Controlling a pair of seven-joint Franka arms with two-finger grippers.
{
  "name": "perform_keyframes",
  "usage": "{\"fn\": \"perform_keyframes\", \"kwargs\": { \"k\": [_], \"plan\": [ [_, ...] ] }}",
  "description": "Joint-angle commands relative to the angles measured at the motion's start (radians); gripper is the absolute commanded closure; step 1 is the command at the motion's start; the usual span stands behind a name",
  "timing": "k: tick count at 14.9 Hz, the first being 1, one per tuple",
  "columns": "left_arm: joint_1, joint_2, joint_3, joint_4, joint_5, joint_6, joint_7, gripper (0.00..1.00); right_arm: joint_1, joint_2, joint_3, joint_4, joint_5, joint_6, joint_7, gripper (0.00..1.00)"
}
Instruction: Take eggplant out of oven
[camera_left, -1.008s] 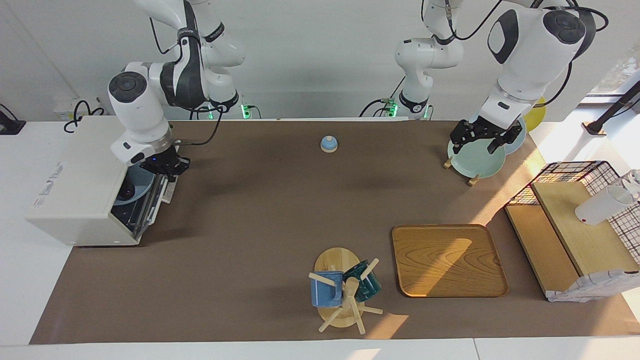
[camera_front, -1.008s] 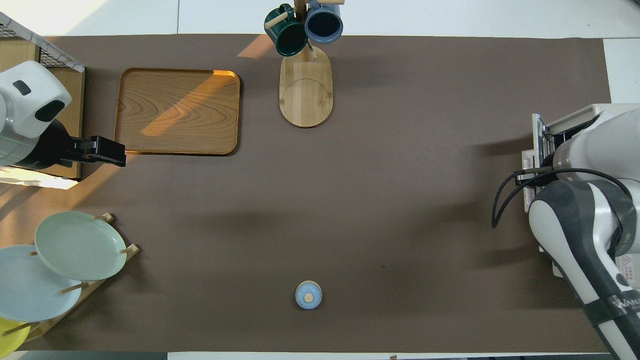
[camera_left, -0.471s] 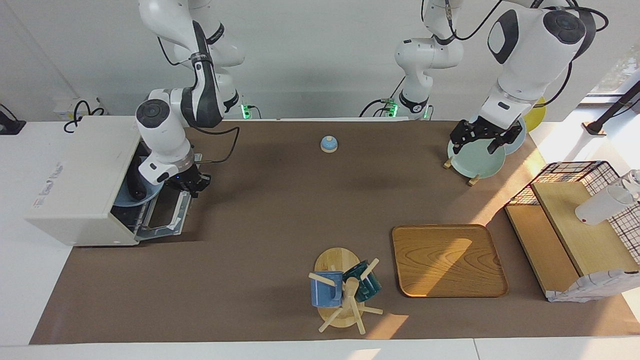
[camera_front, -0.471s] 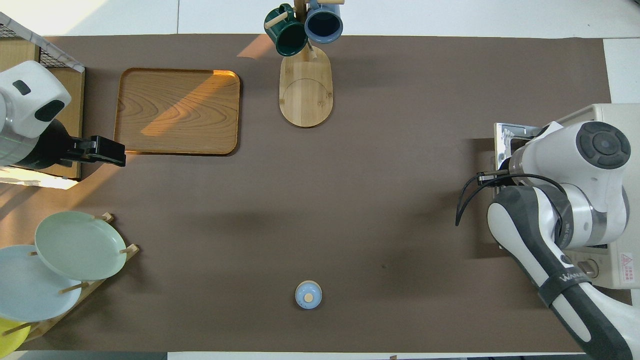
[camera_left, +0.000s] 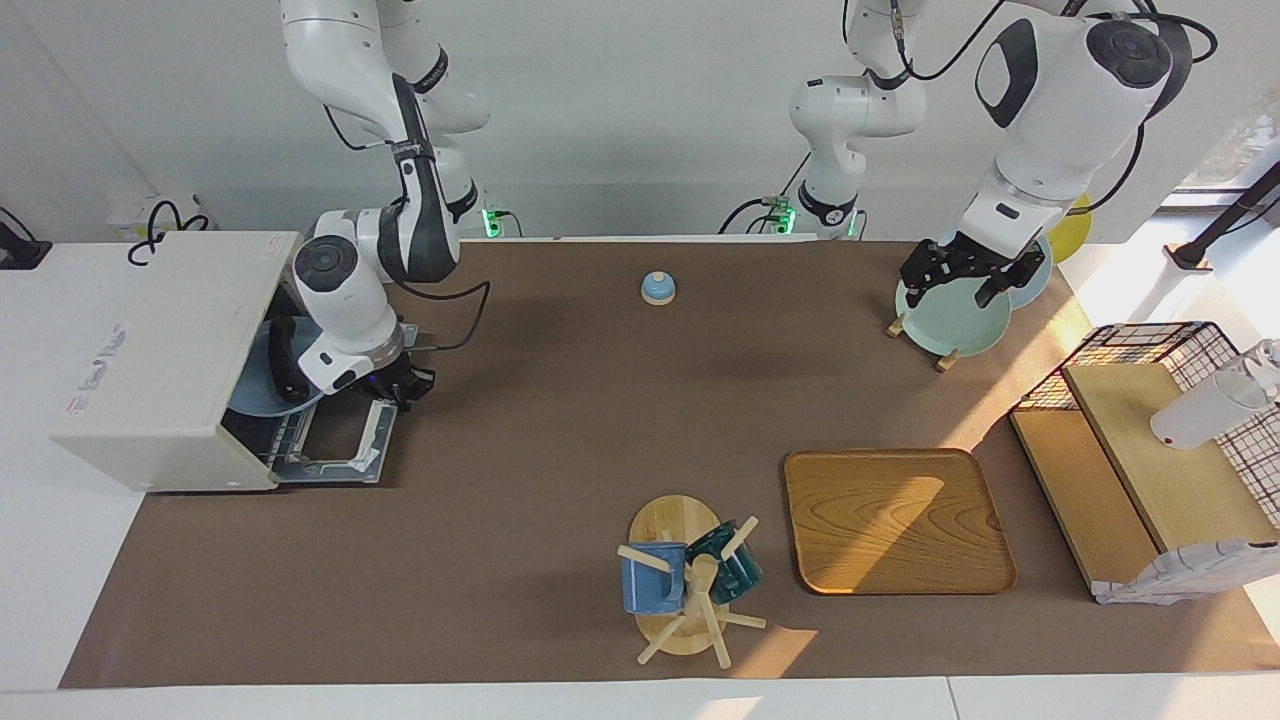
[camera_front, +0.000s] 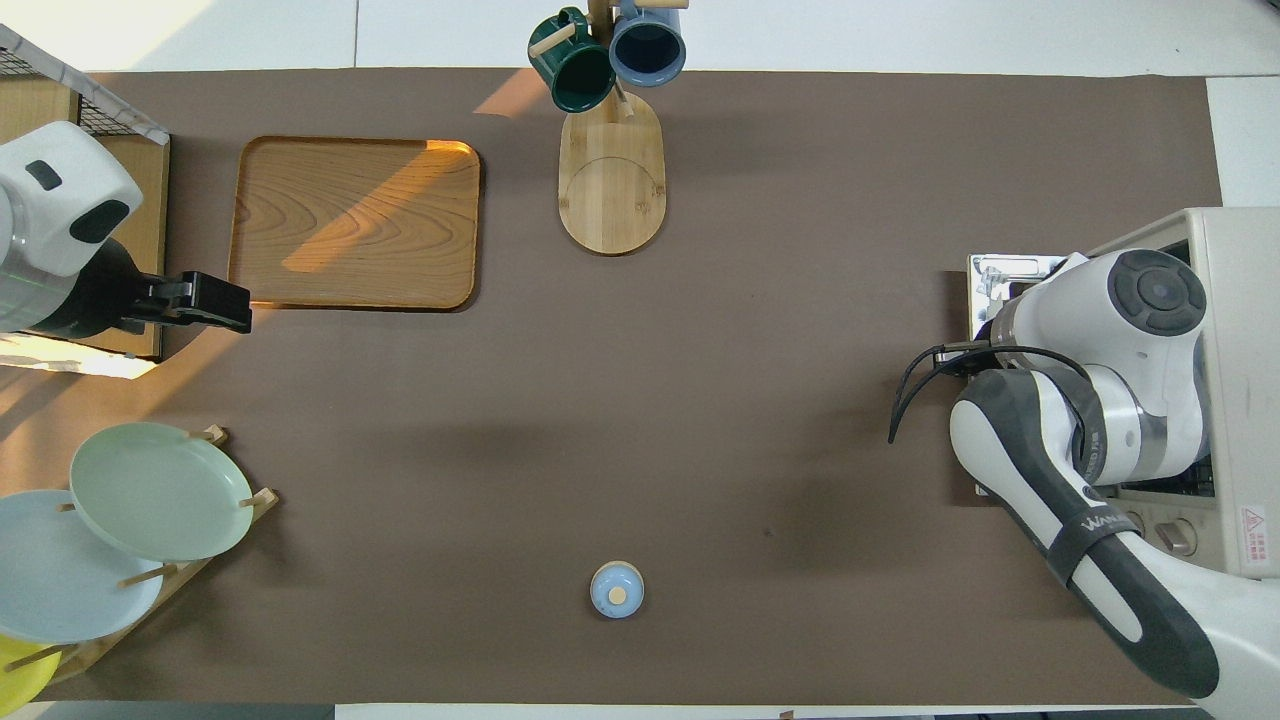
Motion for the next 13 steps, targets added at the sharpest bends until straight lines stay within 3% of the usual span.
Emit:
{"fn": "perform_keyframes", "kwargs": {
  "k": [1,3,4,6,10,13],
  "plan": [
    [0.010,-0.029,-0.005,-0.032,-0.012,0.018,0.005,0.00,-0.013,0.000,-0.020,0.017,0.044,0.019,-0.012,1.00],
    [0.010,-0.029,-0.005,-0.033,-0.012,0.018,0.005,0.00,0.009,0.000,-0.022,0.024,0.088,0.013,-0.011,0.95],
    [0.012,-0.029,-0.005,-0.032,-0.012,0.019,0.005,0.00,0.016,-0.001,-0.022,0.027,0.097,0.013,-0.009,0.76],
    [0.012,-0.029,-0.005,-0.033,-0.012,0.019,0.005,0.00,0.027,-0.018,-0.022,0.043,0.097,-0.015,-0.012,0.20],
    [0.010,-0.029,-0.005,-0.032,-0.012,0.018,0.005,0.00,0.029,-0.064,-0.026,0.107,0.052,-0.201,-0.008,0.31],
    [0.010,-0.029,-0.005,-0.032,-0.012,0.016,0.005,0.00,0.030,-0.136,-0.022,0.107,-0.095,-0.333,0.069,0.33]
  ]
}}
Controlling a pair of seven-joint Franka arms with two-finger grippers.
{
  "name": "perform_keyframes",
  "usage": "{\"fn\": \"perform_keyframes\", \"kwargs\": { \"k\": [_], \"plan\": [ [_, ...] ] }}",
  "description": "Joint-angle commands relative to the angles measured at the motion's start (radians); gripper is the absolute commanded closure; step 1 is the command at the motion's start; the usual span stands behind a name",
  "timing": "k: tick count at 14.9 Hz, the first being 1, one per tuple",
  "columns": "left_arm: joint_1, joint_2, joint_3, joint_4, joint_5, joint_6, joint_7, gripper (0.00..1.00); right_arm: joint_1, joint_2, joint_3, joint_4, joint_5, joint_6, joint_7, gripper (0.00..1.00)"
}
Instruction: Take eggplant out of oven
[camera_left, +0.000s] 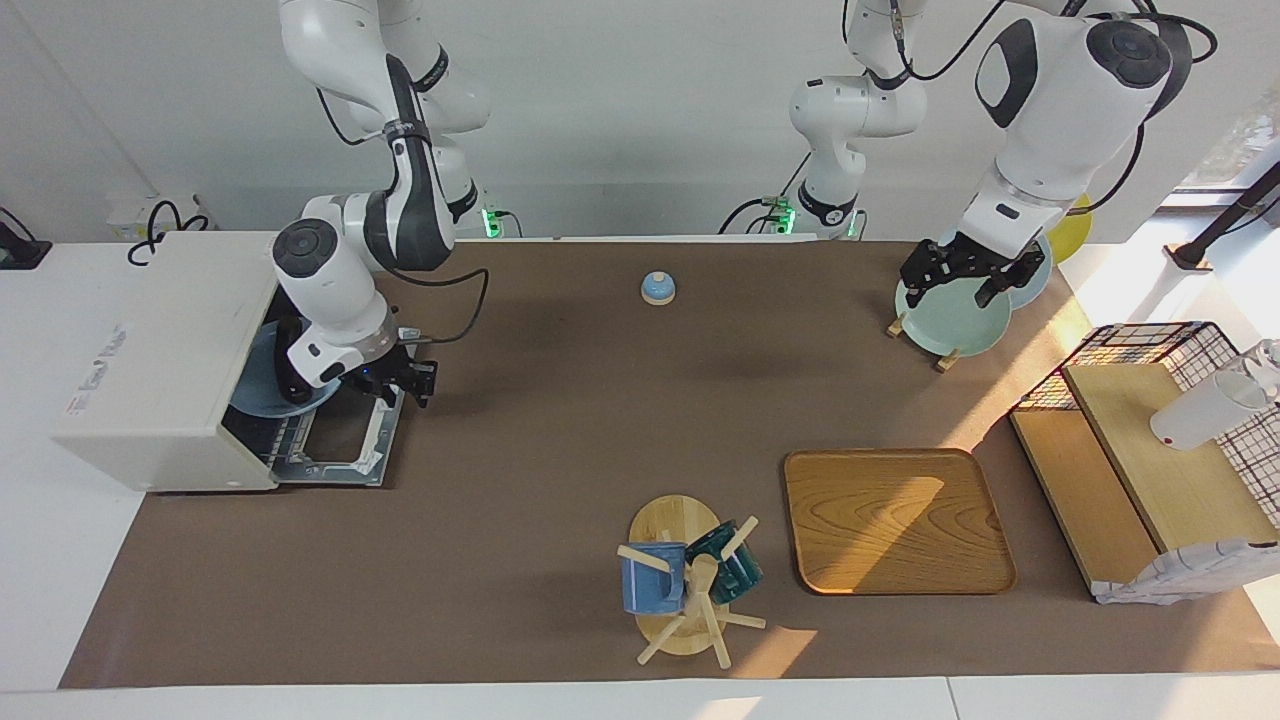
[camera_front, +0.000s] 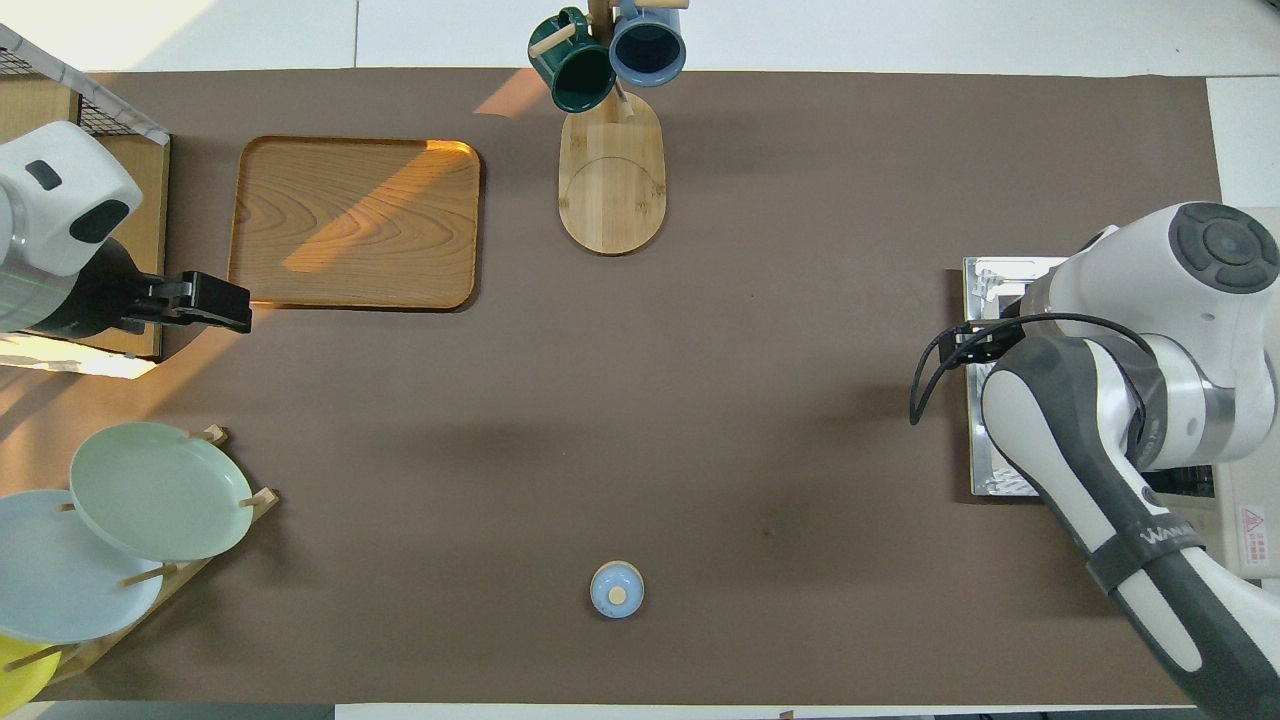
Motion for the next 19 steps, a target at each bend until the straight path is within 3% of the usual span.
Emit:
{"fn": "perform_keyframes", "kwargs": {
  "k": [1,5,9,12,16,17,18,19],
  "plan": [
    [0.010,-0.029,-0.005,-0.032,-0.012,0.016,0.002,0.00,0.003,-0.066,-0.003,-0.016,-0.109,-0.088,0.054,0.33],
    [0.010,-0.029,-0.005,-0.032,-0.012,0.019,0.000,0.00,-0.042,-0.084,-0.005,-0.064,-0.114,-0.074,0.042,0.33],
    [0.010,-0.027,-0.005,-0.030,-0.012,0.019,0.002,0.00,-0.094,-0.098,-0.005,-0.131,-0.116,0.047,-0.059,0.35],
    [0.010,-0.027,-0.005,-0.030,-0.012,0.016,0.002,0.00,-0.112,-0.100,-0.005,-0.141,-0.116,0.050,-0.096,0.56],
    [0.010,-0.027,-0.007,-0.030,-0.012,0.016,0.003,0.00,-0.123,-0.127,-0.006,-0.226,-0.116,0.153,-0.098,0.60],
    [0.008,-0.027,-0.007,-0.030,-0.012,0.018,0.003,0.00,-0.125,-0.130,-0.006,-0.239,-0.116,0.161,-0.101,0.74],
    [0.007,-0.029,-0.007,-0.030,-0.012,0.022,0.002,0.00,-0.111,-0.130,-0.006,-0.231,-0.125,0.144,-0.109,1.00],
    [0.005,-0.029,-0.005,-0.029,-0.012,0.022,0.002,0.00,-0.096,-0.129,-0.003,-0.218,-0.171,0.126,-0.109,1.00]
  ]
}}
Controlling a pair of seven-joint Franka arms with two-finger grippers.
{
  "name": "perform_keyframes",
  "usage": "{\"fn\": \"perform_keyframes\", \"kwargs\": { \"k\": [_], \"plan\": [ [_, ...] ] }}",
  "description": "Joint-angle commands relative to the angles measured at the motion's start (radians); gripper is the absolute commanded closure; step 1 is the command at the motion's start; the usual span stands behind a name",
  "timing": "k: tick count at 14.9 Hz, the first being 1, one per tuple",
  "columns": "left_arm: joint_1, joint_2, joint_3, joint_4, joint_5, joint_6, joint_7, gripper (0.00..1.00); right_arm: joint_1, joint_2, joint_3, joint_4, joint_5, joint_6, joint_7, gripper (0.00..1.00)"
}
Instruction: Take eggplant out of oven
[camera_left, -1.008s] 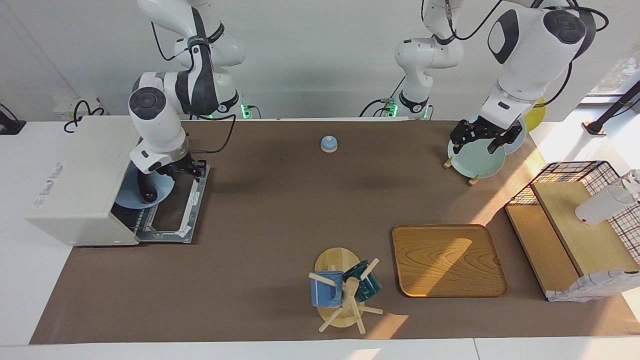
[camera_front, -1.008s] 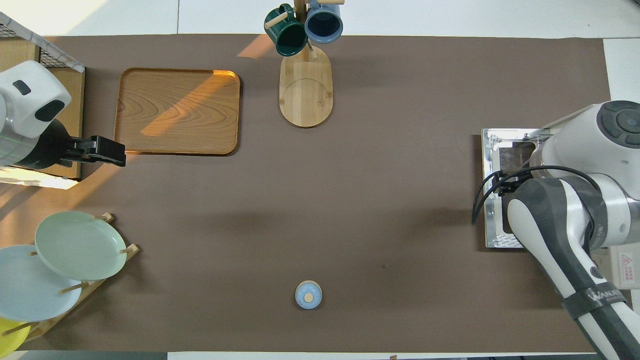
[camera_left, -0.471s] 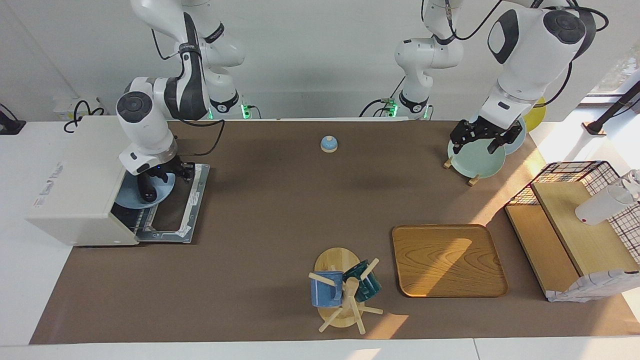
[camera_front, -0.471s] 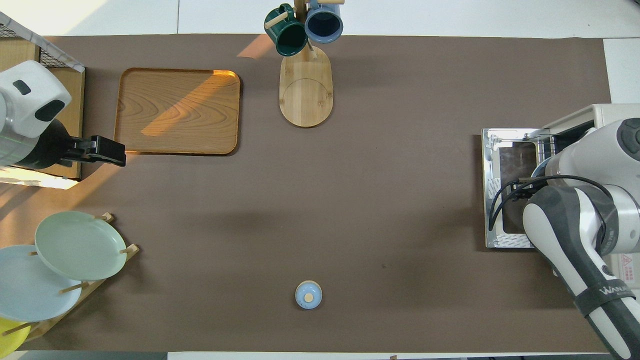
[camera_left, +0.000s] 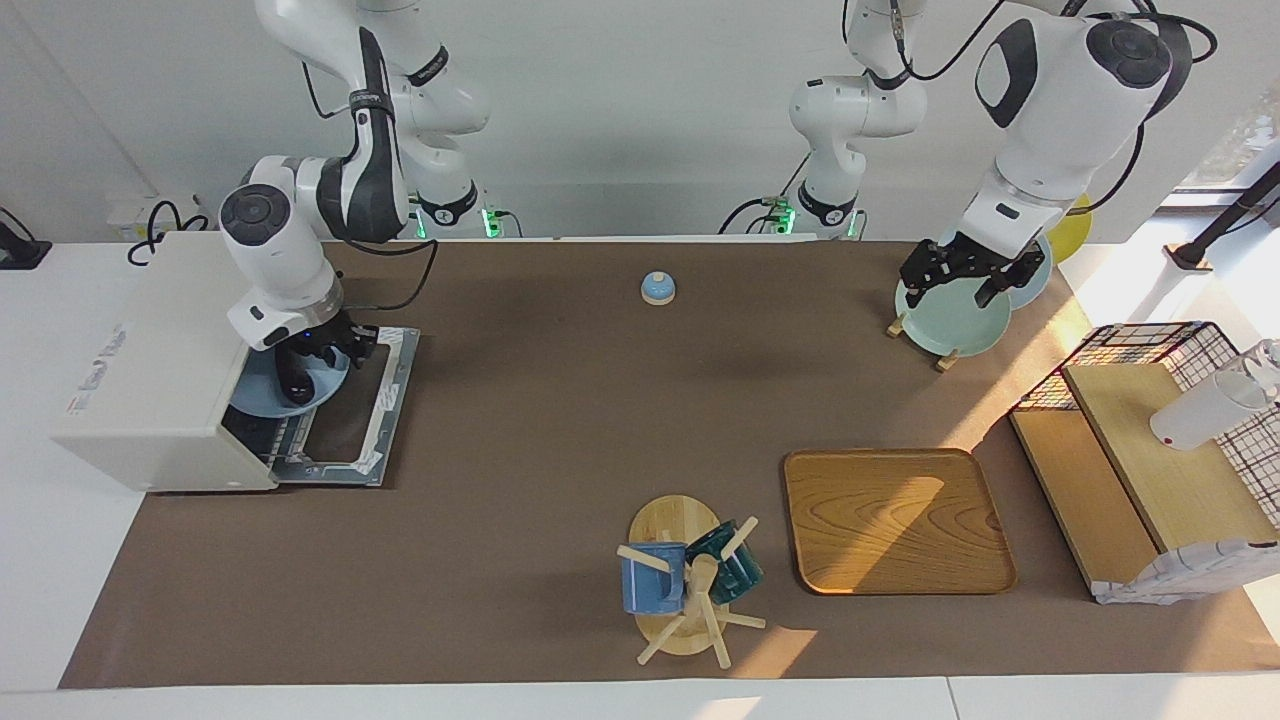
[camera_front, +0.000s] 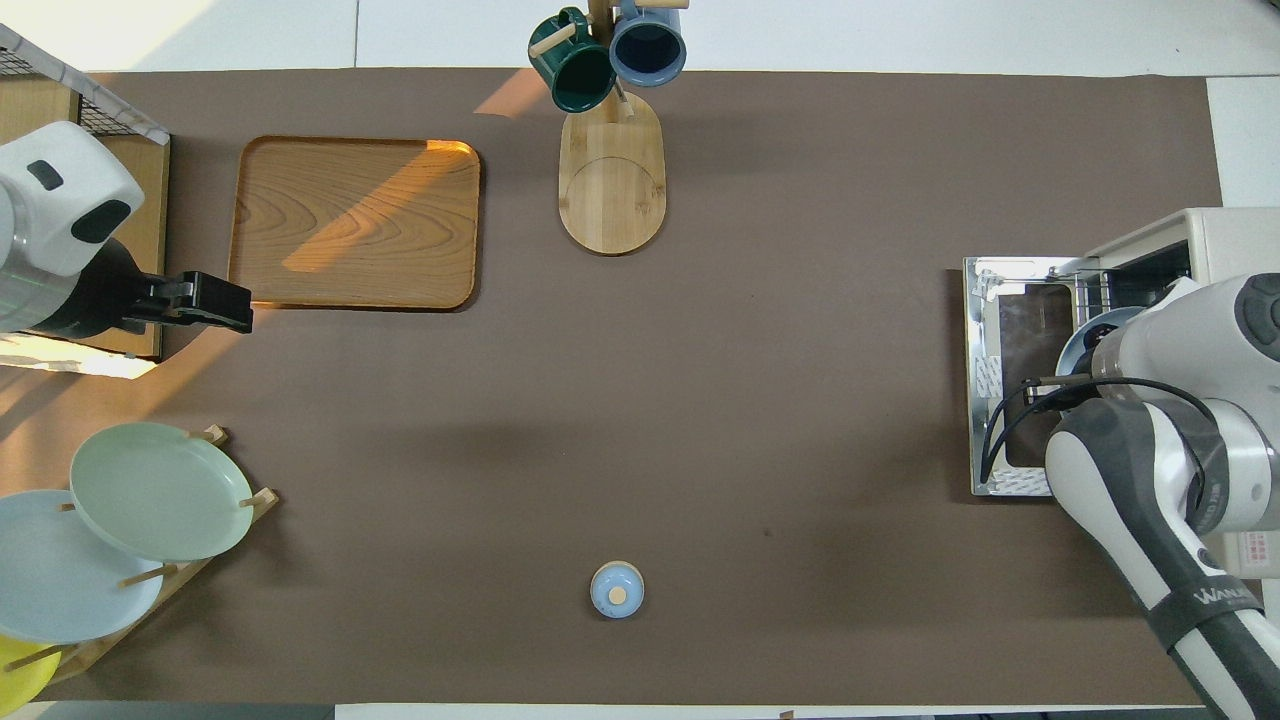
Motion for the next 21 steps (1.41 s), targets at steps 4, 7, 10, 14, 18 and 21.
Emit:
{"fn": "perform_keyframes", "kwargs": {
  "k": [4,7,10,14,18,21],
  "plan": [
    [0.010,-0.029,-0.003,-0.030,-0.011,0.023,0.000,0.00,0.148,0.005,0.008,0.129,-0.114,-0.165,0.030,1.00],
    [0.010,-0.029,-0.003,-0.029,-0.005,0.023,0.002,0.00,0.342,0.056,0.008,0.229,-0.102,-0.210,0.182,1.00],
    [0.011,-0.027,-0.003,-0.030,-0.005,0.028,0.010,0.00,0.508,0.154,0.013,0.343,-0.062,-0.213,0.397,1.00],
    [0.011,-0.027,-0.003,-0.030,-0.005,0.045,0.010,0.00,0.711,0.478,0.014,0.781,-0.009,-0.367,0.717,1.00],
    [0.016,-0.026,0.000,-0.030,-0.005,0.062,0.023,0.00,0.771,0.643,0.083,0.919,0.009,-0.307,0.865,1.00],
    [0.054,-0.022,0.001,-0.029,-0.005,0.080,0.033,0.00,0.829,0.737,0.085,0.968,0.009,-0.236,0.986,1.00]
  ]
}}
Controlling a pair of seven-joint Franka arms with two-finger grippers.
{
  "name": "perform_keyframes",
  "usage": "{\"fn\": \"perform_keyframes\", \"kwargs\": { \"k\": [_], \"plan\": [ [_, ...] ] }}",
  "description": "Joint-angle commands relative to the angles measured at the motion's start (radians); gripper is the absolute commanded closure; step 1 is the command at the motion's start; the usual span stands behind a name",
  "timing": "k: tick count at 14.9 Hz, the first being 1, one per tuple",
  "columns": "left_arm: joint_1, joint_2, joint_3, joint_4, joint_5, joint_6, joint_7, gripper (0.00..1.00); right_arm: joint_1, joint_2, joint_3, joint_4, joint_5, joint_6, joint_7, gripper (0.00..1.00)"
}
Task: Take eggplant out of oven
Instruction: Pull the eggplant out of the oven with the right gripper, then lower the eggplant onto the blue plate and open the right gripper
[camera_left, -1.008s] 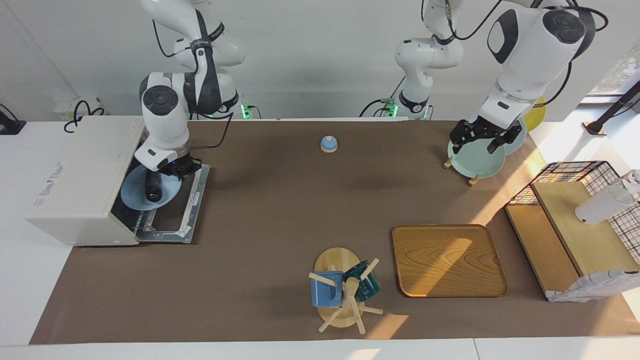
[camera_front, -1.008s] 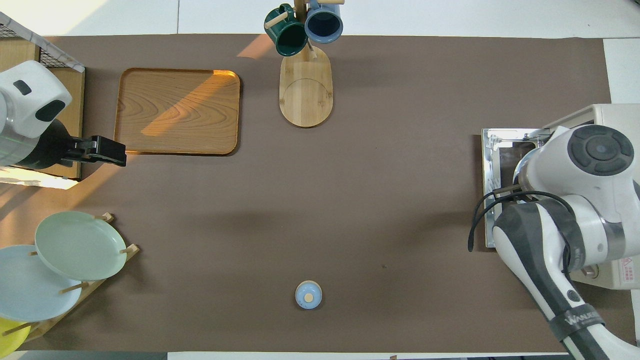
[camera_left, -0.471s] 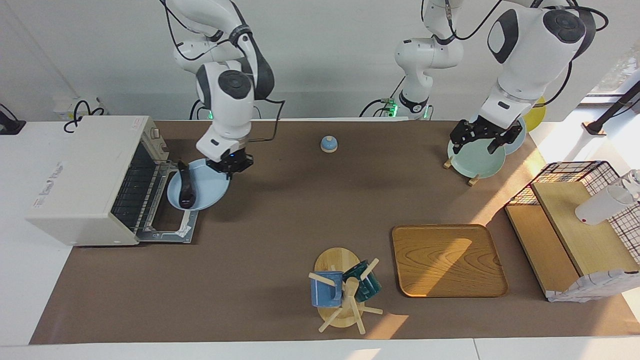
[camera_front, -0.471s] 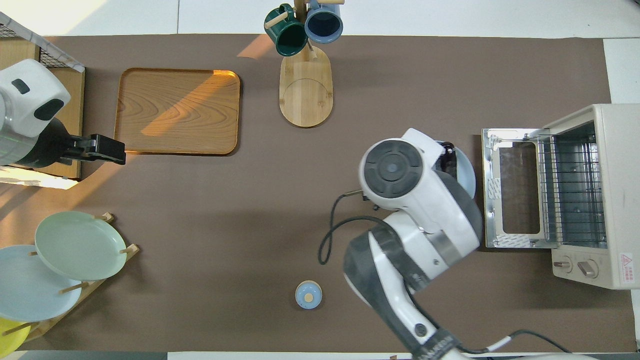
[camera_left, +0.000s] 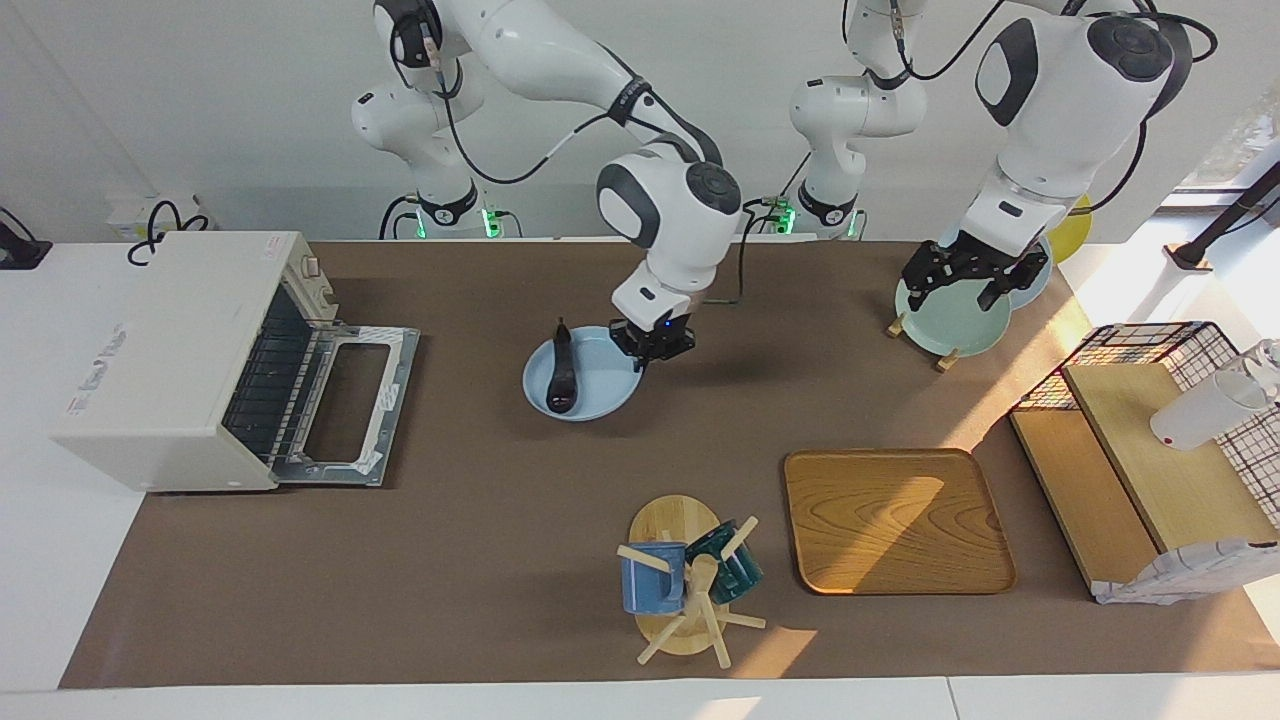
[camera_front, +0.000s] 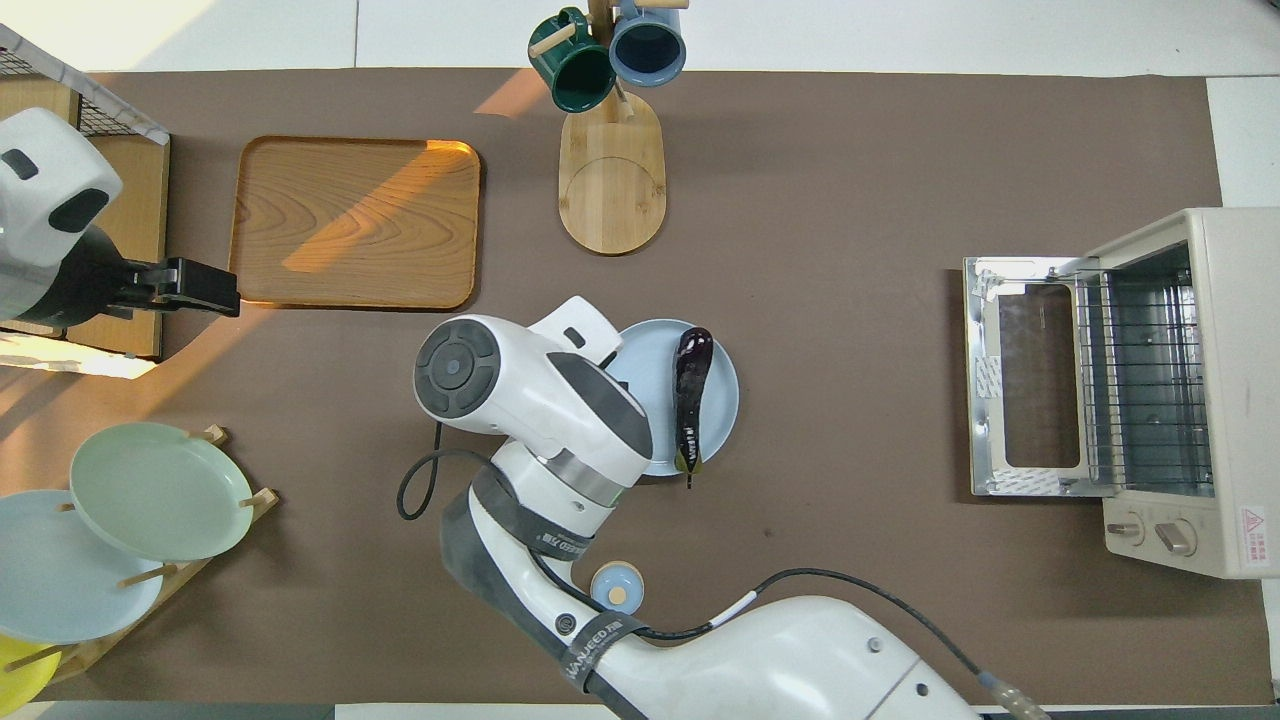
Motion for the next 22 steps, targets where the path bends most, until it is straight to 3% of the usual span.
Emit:
{"fn": "perform_keyframes", "kwargs": {
  "k": [1,4,8,10,13,15,17,20,22],
  "plan": [
    [0.030,-0.022,-0.005,-0.029,-0.005,0.035,0.023,0.00,0.022,0.071,0.008,0.073,0.027,0.049,0.129,1.00],
    [0.035,-0.020,-0.003,-0.030,-0.005,0.051,0.025,0.00,0.018,0.068,0.012,0.075,0.028,0.040,0.164,1.00],
    [0.046,-0.014,-0.003,-0.030,-0.005,0.070,0.025,0.00,-0.007,0.026,0.011,0.078,0.056,0.097,0.175,0.58],
    [0.046,-0.011,-0.003,-0.030,-0.005,0.081,0.027,0.00,-0.018,-0.007,-0.003,0.078,0.042,0.076,0.147,0.63],
    [0.039,0.001,-0.005,-0.032,-0.005,0.102,0.046,0.00,-0.074,-0.078,-0.007,0.076,-0.033,-0.166,-0.084,1.00],
    [0.029,0.027,-0.008,-0.027,-0.005,0.116,0.048,0.00,-0.140,-0.128,-0.006,0.009,-0.096,-0.261,-0.186,1.00],
    [-0.014,0.063,-0.014,-0.026,-0.013,0.140,0.048,0.00,-0.249,-0.207,-0.004,-0.101,-0.100,-0.280,-0.256,1.00],
    [-0.088,0.124,-0.014,-0.023,-0.051,0.192,0.045,0.00,-0.415,-0.314,-0.003,-0.268,-0.097,-0.233,-0.429,1.00],
    [-0.128,0.153,-0.014,-0.021,-0.071,0.209,0.034,0.00,-0.502,-0.342,-0.003,-0.368,-0.097,-0.147,-0.457,1.00]
  ]
}}
